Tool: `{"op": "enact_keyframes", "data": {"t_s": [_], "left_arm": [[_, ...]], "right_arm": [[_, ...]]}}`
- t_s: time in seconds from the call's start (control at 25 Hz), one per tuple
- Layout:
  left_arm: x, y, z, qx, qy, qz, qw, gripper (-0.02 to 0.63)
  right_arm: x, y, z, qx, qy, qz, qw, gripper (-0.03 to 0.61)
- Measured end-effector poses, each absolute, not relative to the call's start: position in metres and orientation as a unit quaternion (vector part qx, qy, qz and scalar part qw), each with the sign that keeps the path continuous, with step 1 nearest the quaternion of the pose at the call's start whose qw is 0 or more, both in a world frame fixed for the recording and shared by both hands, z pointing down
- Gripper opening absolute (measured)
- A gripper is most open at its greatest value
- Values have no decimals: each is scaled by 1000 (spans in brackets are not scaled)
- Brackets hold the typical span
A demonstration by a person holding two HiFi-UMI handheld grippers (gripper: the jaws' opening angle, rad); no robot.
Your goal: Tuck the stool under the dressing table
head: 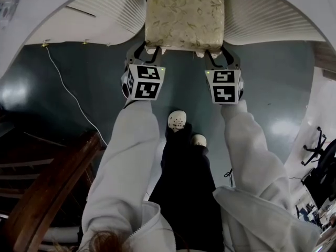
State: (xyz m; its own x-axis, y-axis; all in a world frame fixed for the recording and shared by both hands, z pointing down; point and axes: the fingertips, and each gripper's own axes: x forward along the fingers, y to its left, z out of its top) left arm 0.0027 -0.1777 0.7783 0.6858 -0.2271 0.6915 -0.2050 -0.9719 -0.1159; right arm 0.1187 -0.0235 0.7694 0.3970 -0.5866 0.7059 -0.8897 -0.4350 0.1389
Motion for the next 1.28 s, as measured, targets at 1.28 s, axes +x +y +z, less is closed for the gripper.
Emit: {"op": "enact_keyframes", "data": {"t_s": [1.28], "left_arm": [[-2, -175, 773, -947, 152, -284, 1, 161]], "right_arm": [[116, -20, 763, 828, -453, 234, 235, 245]]}}
